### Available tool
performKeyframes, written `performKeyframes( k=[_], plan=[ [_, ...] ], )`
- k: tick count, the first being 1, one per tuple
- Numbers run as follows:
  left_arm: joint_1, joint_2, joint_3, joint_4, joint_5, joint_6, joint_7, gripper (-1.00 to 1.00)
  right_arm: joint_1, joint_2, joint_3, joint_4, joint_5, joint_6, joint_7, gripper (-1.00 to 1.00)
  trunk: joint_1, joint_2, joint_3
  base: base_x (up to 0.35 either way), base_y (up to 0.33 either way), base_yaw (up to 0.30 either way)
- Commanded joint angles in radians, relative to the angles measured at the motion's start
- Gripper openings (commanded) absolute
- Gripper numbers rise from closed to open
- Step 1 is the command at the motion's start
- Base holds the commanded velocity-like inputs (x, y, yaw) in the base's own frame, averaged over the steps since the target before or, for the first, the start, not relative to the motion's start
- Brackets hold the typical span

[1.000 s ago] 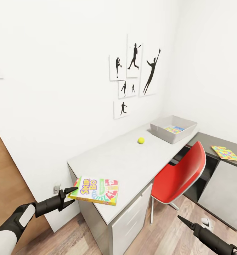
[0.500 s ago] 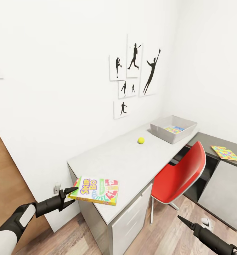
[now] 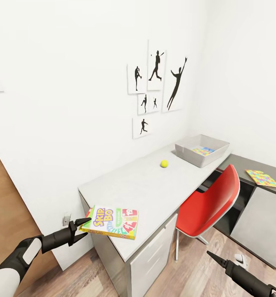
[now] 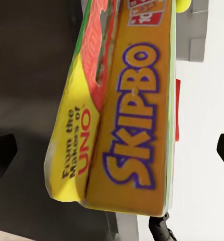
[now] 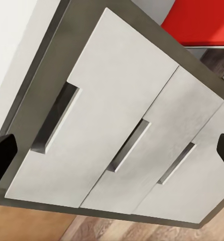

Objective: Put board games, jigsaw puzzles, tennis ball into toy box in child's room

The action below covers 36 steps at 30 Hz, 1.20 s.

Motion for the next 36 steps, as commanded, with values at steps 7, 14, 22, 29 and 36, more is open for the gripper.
performKeyframes(
  k=[7, 14, 22, 29, 36],
  plan=[
    [-0.001, 0.000, 0.003, 0.000, -0.001, 0.005, -0.003, 1.00, -0.001, -0.001, 0.006, 0.000, -0.011, 0.009, 0.002, 1.00, 0.000, -0.001, -0.001, 0.000, 0.000, 0.000],
    [-0.001, 0.000, 0.003, 0.000, -0.001, 0.005, -0.004, -1.00, -0.001, -0.001, 0.006, 0.000, -0.011, 0.009, 0.002, 1.00, 0.000, -0.001, -0.001, 0.000, 0.000, 0.000],
    [-0.001, 0.001, 0.005, 0.000, -0.001, 0.005, -0.004, -1.00, -0.001, -0.001, 0.006, 0.000, -0.011, 0.009, 0.002, 1.00, 0.000, -0.001, -0.001, 0.000, 0.000, 0.000],
    [-0.001, 0.001, 0.004, 0.000, -0.001, 0.005, -0.004, -1.00, -0.001, -0.001, 0.006, 0.000, -0.011, 0.009, 0.002, 1.00, -0.004, 0.006, 0.002, 0.000, 0.000, 0.000],
    [-0.001, 0.001, 0.004, 0.000, -0.001, 0.005, -0.004, -1.00, -0.001, -0.001, 0.006, 0.000, -0.011, 0.009, 0.002, 1.00, -0.031, 0.055, 0.024, 0.000, 0.000, 0.000]
  ],
)
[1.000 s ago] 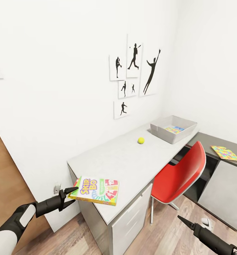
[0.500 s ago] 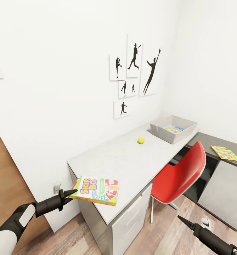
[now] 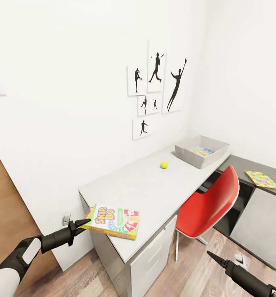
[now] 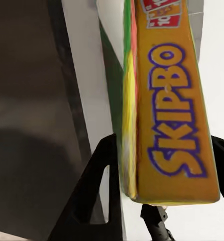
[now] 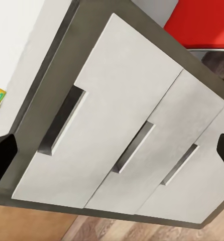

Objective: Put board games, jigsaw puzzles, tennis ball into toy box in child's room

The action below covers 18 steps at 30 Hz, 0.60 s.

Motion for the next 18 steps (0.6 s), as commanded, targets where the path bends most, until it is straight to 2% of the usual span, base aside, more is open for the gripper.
performKeyframes(
  k=[1, 18],
  plan=[
    [-0.001, 0.000, 0.002, 0.001, -0.005, 0.002, -0.003, -1.00, -0.001, -0.001, 0.006, 0.000, -0.010, 0.009, 0.002, 1.00, -0.004, 0.007, 0.002, 0.000, 0.000, 0.000],
    [-0.001, 0.000, 0.002, 0.001, -0.005, 0.001, -0.003, -1.00, -0.001, -0.001, 0.006, 0.000, -0.010, 0.009, 0.002, 1.00, -0.069, 0.126, 0.055, 0.000, 0.000, 0.000]
  ],
)
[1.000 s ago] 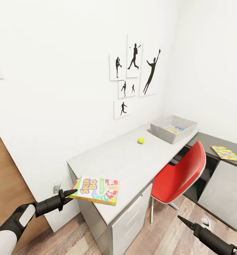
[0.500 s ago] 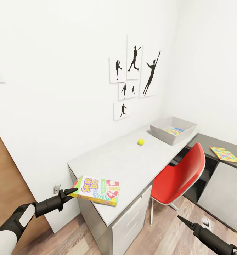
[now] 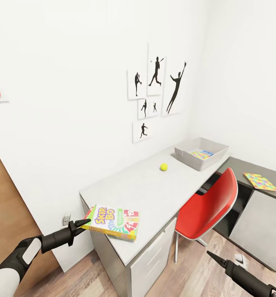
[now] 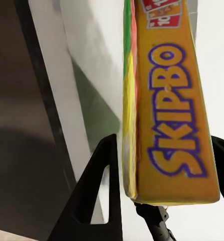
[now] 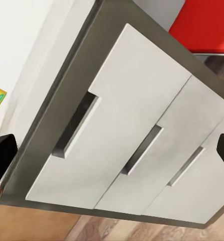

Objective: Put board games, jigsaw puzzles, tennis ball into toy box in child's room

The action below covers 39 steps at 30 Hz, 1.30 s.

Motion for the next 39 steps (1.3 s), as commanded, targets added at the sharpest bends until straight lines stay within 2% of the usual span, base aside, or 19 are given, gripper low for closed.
performKeyframes(
  k=[1, 39],
  plan=[
    [-0.001, 0.000, 0.003, 0.000, -0.002, 0.004, -0.003, -1.00, -0.001, -0.001, 0.006, 0.000, -0.010, 0.009, 0.002, 1.00, -0.004, 0.007, 0.002, 0.000, 0.000, 0.000],
    [-0.001, 0.000, 0.003, -0.001, -0.003, 0.003, -0.003, -1.00, -0.001, 0.001, 0.008, 0.000, -0.009, 0.009, 0.000, 1.00, -0.150, 0.273, 0.121, 0.000, 0.000, 0.000]
  ],
)
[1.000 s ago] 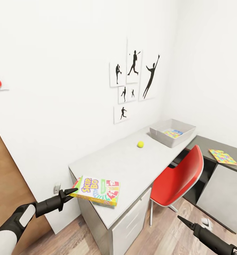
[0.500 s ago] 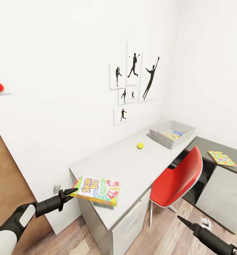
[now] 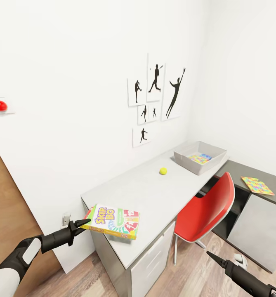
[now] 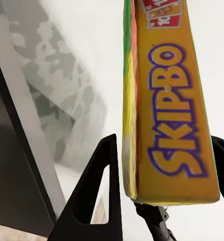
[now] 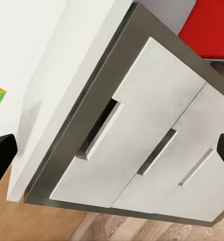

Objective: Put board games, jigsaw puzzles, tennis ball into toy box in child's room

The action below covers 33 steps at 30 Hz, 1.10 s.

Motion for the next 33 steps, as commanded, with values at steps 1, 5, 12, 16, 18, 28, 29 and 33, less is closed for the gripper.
performKeyframes(
  k=[1, 5, 12, 16, 18, 28, 29, 33],
  plan=[
    [-0.001, 0.000, 0.003, 0.000, -0.002, 0.004, -0.003, -1.00, -0.001, -0.001, 0.006, 0.000, -0.010, 0.009, 0.002, 1.00, -0.004, 0.006, 0.002, 0.000, 0.000, 0.000],
    [-0.001, 0.000, 0.004, 0.000, -0.001, 0.004, -0.003, -1.00, -0.001, -0.001, 0.006, 0.000, -0.010, 0.009, 0.002, 1.00, -0.019, 0.034, 0.014, 0.000, 0.000, 0.000],
    [-0.001, 0.000, 0.003, 0.000, -0.002, 0.003, -0.003, -1.00, -0.001, -0.001, 0.006, 0.000, -0.010, 0.009, 0.002, 1.00, -0.046, 0.083, 0.036, 0.000, 0.000, 0.000],
    [-0.001, 0.000, 0.004, 0.000, -0.002, 0.003, -0.003, -1.00, -0.001, -0.001, 0.006, 0.002, -0.010, 0.009, 0.002, 1.00, -0.061, 0.111, 0.049, 0.000, 0.000, 0.000],
    [-0.001, 0.000, 0.004, 0.000, -0.002, 0.003, -0.003, -1.00, -0.001, -0.001, 0.006, 0.005, -0.010, 0.004, 0.002, 1.00, -0.069, 0.125, 0.055, 0.000, 0.000, 0.000],
    [-0.001, 0.000, 0.004, 0.000, -0.001, 0.003, -0.003, -1.00, -0.001, -0.001, 0.008, 0.018, -0.012, -0.043, 0.003, 1.00, -0.107, 0.195, 0.086, 0.000, 0.000, 0.000],
    [-0.001, 0.000, 0.004, 0.000, -0.002, 0.003, -0.003, -1.00, -0.001, -0.001, 0.008, 0.019, -0.013, -0.044, 0.003, 1.00, -0.111, 0.202, 0.090, 0.000, 0.000, 0.000],
    [-0.001, 0.001, 0.005, 0.000, -0.002, 0.003, -0.003, -1.00, -0.001, -0.002, 0.007, 0.021, -0.014, -0.044, 0.010, 1.00, -0.126, 0.230, 0.102, 0.000, 0.000, 0.000]
  ],
)
